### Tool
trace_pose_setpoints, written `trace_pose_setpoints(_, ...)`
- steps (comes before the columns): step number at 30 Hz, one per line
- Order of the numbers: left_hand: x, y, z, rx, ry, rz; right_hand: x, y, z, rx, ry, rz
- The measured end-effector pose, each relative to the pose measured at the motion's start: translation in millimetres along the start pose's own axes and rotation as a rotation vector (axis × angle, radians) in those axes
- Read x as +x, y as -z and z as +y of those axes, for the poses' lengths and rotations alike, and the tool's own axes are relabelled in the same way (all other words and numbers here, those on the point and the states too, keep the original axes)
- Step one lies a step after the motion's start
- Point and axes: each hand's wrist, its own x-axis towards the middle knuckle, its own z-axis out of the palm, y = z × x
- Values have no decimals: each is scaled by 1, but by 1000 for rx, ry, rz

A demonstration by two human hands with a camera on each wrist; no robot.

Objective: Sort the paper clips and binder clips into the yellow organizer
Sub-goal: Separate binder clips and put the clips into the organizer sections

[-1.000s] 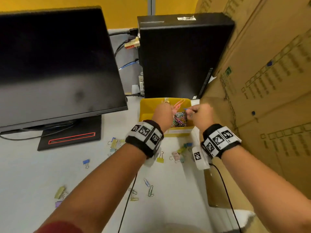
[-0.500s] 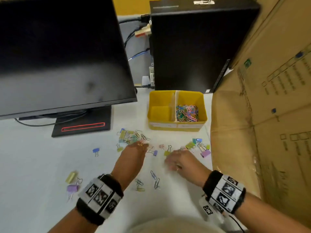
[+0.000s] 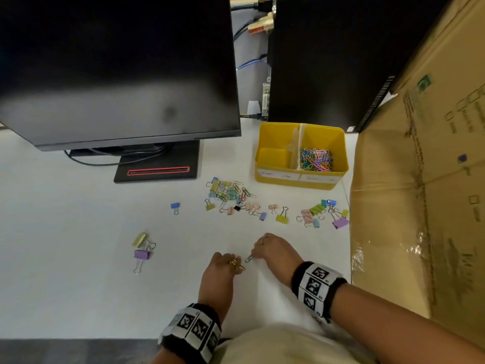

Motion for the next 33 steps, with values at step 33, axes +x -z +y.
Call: trace_pose_setpoints(33,12,62,-42,-1667,551,-211,-1,35,12,1779,-489,-76)
